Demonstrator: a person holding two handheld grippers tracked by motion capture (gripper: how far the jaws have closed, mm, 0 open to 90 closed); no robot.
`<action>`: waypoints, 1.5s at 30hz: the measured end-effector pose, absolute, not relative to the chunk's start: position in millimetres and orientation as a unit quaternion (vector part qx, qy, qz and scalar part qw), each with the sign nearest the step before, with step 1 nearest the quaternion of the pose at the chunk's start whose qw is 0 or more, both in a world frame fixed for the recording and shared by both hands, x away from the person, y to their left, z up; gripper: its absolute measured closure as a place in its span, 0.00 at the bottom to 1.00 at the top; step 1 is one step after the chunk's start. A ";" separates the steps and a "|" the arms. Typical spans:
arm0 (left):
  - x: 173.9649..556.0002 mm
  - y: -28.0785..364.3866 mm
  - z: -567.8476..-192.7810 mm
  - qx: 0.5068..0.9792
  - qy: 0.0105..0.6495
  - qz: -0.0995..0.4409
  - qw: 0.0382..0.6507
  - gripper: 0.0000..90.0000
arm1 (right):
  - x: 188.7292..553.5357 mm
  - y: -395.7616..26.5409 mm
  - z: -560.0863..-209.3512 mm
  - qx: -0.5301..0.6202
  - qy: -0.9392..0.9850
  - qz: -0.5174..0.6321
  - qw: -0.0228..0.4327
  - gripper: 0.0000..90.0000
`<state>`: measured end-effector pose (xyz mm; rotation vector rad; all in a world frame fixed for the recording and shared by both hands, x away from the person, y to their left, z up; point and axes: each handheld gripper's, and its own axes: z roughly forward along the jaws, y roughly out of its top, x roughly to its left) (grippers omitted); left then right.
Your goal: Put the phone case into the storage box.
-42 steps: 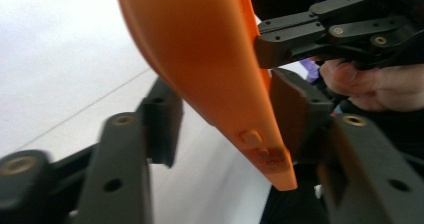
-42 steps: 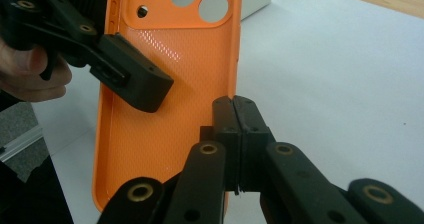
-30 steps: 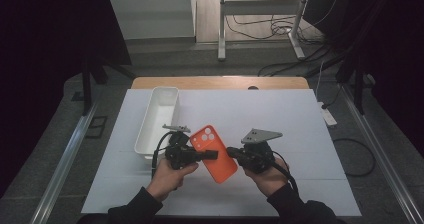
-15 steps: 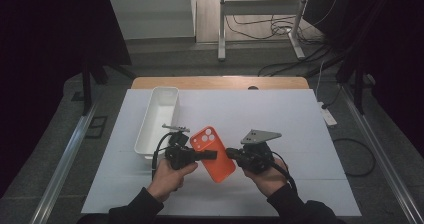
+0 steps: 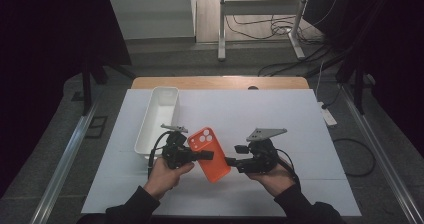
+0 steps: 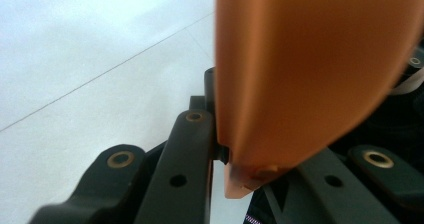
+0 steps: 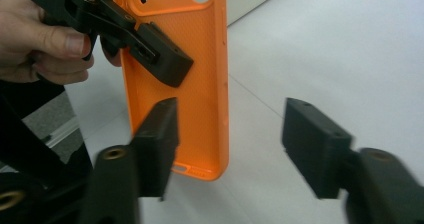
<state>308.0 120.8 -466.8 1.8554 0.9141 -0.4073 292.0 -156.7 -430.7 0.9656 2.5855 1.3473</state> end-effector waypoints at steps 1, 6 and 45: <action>308.0 121.2 -466.5 0.766 0.375 -0.167 0.495 0.95 | 292.5 -157.7 -430.9 0.314 0.841 0.439 0.031 0.34; 307.8 123.4 -464.8 0.769 0.363 -0.166 0.500 0.95 | 292.4 -160.1 -431.7 0.314 0.842 0.439 0.024 0.17; 304.5 124.4 -458.6 0.751 0.261 -0.222 0.564 0.95 | 284.8 -141.3 -448.9 0.285 0.843 0.453 -0.063 0.00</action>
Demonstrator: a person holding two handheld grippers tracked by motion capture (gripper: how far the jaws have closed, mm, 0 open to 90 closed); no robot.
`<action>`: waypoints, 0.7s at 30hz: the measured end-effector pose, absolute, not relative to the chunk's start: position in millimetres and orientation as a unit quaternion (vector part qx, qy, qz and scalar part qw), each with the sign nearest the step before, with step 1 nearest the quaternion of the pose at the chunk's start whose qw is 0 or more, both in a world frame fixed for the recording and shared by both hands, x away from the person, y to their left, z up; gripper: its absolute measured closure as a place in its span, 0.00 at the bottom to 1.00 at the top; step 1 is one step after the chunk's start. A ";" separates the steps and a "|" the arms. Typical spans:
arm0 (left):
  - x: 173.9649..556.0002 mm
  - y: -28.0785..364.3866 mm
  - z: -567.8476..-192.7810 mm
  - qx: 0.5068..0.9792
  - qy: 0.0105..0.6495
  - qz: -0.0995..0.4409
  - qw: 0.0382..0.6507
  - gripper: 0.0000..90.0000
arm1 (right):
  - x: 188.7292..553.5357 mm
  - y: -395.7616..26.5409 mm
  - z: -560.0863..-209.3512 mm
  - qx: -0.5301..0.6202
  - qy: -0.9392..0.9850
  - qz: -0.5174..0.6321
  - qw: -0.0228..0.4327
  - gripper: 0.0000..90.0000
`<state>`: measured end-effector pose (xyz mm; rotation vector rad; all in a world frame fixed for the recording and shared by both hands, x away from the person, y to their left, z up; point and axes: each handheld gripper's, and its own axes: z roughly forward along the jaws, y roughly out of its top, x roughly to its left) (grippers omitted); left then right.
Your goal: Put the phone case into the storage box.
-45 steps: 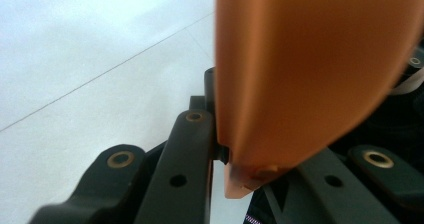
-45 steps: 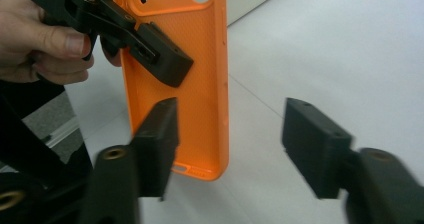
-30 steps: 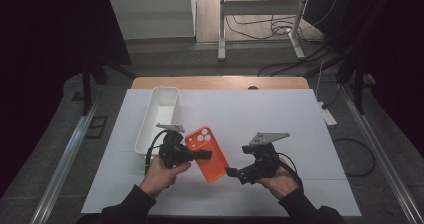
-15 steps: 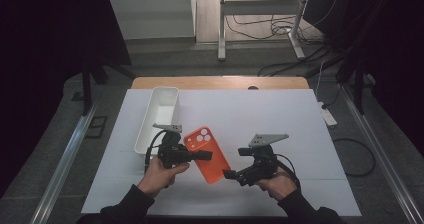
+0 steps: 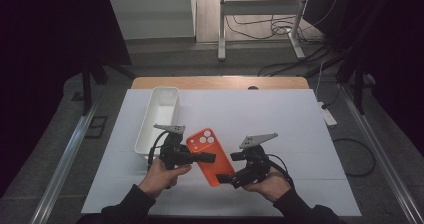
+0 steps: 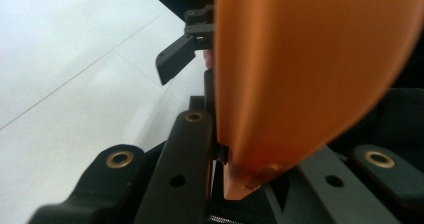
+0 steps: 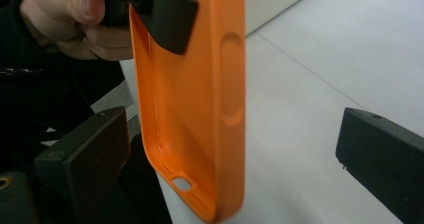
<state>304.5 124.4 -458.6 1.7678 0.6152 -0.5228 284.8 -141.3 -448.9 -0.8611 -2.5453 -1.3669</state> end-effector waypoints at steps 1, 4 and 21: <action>304.2 123.8 -458.2 0.750 0.257 -0.225 0.566 0.95 | 284.9 -140.1 -448.9 -0.283 -0.843 -0.453 0.067 0.01; 303.8 122.6 -457.5 0.751 0.251 -0.227 0.567 0.95 | 284.9 -136.6 -448.2 -0.276 -0.845 -0.452 0.077 0.11; 304.2 119.9 -460.0 0.755 0.254 -0.229 0.560 0.94 | 290.3 -139.2 -448.7 -0.254 -0.832 -0.473 0.143 0.80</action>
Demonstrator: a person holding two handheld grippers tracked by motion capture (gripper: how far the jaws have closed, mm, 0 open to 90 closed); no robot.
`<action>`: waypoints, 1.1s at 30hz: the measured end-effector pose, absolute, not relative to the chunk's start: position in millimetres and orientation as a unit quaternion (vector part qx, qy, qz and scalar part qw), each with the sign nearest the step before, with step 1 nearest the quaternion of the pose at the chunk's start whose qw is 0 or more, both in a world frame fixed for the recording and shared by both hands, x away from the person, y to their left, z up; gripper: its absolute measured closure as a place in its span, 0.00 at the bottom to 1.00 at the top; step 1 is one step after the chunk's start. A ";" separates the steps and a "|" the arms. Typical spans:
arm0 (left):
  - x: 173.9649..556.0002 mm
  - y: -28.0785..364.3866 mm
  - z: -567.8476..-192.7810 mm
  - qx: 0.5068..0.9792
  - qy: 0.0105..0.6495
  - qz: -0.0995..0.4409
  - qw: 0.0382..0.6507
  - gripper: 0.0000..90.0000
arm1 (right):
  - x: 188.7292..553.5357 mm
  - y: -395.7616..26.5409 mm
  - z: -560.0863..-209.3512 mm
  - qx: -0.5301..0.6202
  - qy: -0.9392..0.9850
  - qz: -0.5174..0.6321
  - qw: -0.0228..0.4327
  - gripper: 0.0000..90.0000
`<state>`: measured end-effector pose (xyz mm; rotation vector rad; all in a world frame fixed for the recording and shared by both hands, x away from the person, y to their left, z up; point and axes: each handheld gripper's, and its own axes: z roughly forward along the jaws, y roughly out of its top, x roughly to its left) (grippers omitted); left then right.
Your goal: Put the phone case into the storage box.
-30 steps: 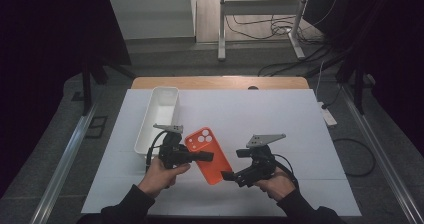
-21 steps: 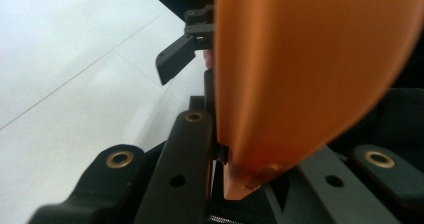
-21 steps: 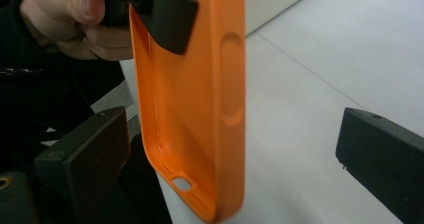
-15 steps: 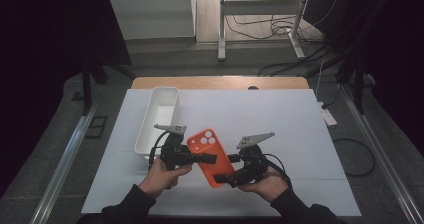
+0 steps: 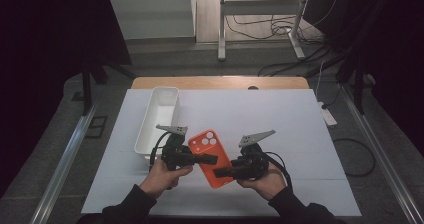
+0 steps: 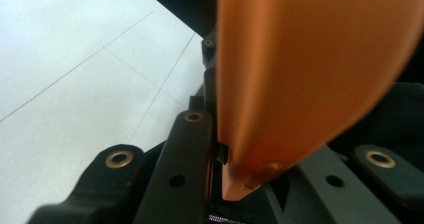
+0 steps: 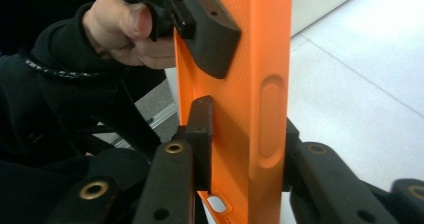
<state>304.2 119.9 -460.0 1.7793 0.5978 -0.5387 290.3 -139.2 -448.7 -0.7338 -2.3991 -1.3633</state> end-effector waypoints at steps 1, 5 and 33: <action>304.2 119.9 -460.1 0.754 0.253 -0.229 0.560 0.94 | 291.0 -139.3 -449.4 -0.253 -0.831 -0.472 0.150 0.81; 304.8 120.6 -460.2 0.750 0.250 -0.233 0.566 0.91 | 294.5 -141.3 -450.7 -0.250 -0.823 -0.477 0.180 0.91; 291.1 120.0 -436.9 0.804 0.307 -0.022 0.509 0.14 | 291.6 -147.8 -441.7 -0.264 -0.830 -0.481 0.100 0.93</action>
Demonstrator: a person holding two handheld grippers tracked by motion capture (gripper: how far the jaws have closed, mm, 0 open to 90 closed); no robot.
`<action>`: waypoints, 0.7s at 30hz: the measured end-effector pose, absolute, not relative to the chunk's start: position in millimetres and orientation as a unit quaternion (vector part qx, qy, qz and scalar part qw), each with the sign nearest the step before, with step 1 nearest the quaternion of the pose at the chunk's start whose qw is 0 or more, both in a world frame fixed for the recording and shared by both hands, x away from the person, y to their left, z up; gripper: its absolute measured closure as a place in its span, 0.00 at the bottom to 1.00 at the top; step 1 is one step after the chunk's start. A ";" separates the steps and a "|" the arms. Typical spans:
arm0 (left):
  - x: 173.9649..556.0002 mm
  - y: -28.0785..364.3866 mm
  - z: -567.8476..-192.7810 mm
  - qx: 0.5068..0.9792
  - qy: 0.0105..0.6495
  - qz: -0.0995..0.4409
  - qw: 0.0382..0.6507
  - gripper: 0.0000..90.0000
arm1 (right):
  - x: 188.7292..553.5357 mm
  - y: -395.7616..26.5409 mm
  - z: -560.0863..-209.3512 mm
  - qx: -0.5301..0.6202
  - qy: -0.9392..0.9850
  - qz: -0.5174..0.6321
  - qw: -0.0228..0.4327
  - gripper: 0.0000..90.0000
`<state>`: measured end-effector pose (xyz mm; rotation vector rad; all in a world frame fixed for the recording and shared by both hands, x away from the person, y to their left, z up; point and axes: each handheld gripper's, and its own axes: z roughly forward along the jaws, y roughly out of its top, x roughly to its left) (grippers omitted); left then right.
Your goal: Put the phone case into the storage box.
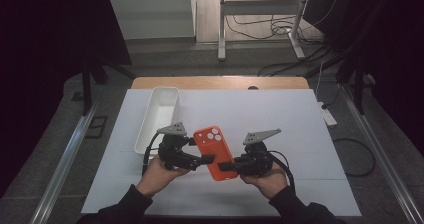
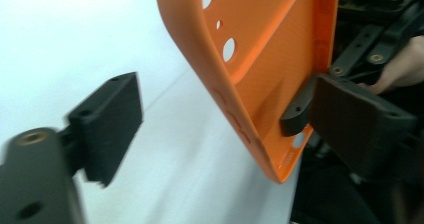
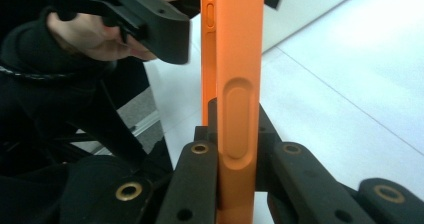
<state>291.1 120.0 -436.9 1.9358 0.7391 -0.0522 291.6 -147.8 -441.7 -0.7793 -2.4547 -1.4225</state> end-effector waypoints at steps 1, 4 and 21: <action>290.6 120.1 -436.2 0.805 0.310 -0.016 0.506 0.12 | 291.7 -148.3 -441.8 -0.266 -0.831 -0.479 0.094 0.93; 289.7 119.9 -435.3 0.809 0.313 -0.004 0.497 0.06 | 292.0 -149.9 -441.6 -0.273 -0.832 -0.476 0.079 0.93; 287.8 120.3 -433.2 0.831 0.336 0.040 0.442 0.04 | 289.6 -149.0 -441.3 -0.278 -0.841 -0.462 0.037 0.93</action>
